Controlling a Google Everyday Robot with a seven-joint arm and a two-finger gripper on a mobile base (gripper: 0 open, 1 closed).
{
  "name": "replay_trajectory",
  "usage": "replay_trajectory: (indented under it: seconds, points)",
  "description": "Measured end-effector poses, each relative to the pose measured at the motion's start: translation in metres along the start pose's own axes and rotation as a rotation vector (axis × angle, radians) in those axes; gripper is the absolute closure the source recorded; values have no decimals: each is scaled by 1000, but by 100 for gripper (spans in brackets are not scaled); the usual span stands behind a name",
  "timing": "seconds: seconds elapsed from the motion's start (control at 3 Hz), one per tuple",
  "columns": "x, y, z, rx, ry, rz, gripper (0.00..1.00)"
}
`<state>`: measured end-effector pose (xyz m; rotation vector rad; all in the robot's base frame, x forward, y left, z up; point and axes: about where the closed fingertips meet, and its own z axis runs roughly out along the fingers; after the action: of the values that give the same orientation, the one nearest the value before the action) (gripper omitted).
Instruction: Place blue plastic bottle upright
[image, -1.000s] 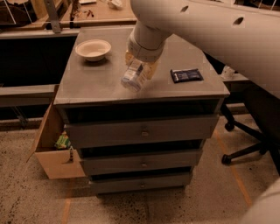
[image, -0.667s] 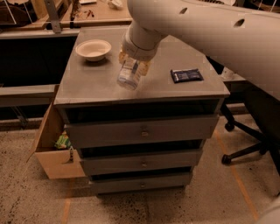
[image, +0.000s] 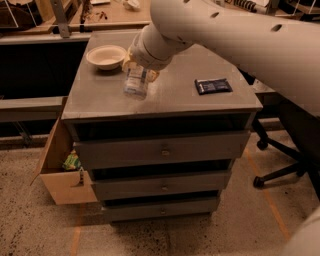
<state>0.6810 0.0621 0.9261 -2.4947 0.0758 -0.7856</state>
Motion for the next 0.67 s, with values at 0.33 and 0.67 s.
replay_trajectory:
  seconds: [0.33,0.67]
  points:
    - [-2,-4,-2,15,-7,-66,100]
    - [-2,-3,-2,14,-6,-68,100]
